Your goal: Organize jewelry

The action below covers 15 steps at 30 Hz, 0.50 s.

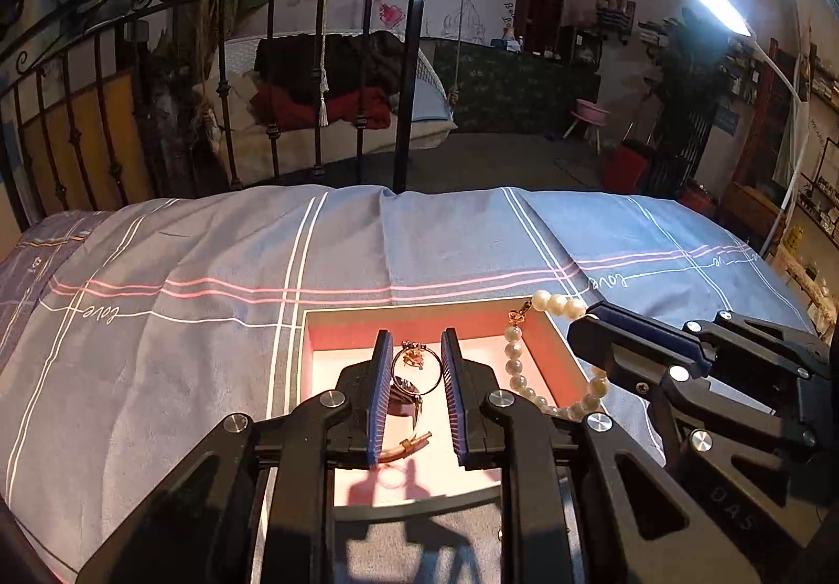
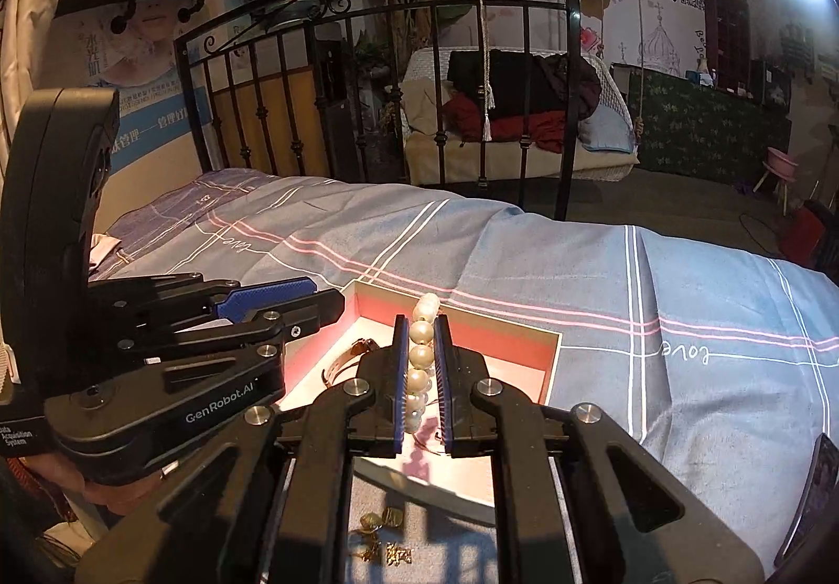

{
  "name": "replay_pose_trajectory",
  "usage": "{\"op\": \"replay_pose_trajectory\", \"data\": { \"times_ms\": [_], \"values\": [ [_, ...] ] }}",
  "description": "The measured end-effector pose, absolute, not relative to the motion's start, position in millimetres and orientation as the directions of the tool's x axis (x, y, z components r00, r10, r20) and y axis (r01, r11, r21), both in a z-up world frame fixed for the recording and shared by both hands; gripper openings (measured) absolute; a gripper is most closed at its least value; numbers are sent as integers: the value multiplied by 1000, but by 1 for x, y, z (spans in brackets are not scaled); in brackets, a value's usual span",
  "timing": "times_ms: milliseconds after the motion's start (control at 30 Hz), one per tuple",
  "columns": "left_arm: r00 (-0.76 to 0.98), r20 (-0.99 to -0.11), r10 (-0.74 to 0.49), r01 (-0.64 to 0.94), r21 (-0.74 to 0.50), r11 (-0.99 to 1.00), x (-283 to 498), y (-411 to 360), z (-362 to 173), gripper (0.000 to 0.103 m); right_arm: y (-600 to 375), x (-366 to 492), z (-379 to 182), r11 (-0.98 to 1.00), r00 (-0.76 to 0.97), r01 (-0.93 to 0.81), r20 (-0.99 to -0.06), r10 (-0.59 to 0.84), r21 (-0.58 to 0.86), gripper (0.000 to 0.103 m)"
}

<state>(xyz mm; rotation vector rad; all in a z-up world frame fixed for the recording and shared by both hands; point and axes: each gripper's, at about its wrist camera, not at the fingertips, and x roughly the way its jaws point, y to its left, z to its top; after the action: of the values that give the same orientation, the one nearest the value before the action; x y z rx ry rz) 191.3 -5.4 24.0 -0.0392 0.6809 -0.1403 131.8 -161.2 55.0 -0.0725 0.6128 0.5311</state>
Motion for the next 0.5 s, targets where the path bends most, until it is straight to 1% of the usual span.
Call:
{"op": "replay_pose_trajectory", "data": {
  "times_ms": [233, 500],
  "values": [
    [742, -659, -127, 113, -63, 992, 215, -10, 12, 18, -158, 161, 37, 878, 669, -469, -611, 424, 96, 10],
    [706, -696, -129, 108, -74, 991, 235, -10, -1, 18, -161, 171, 19, 884, 648, -457, -641, 410, 103, 10]
  ]
}}
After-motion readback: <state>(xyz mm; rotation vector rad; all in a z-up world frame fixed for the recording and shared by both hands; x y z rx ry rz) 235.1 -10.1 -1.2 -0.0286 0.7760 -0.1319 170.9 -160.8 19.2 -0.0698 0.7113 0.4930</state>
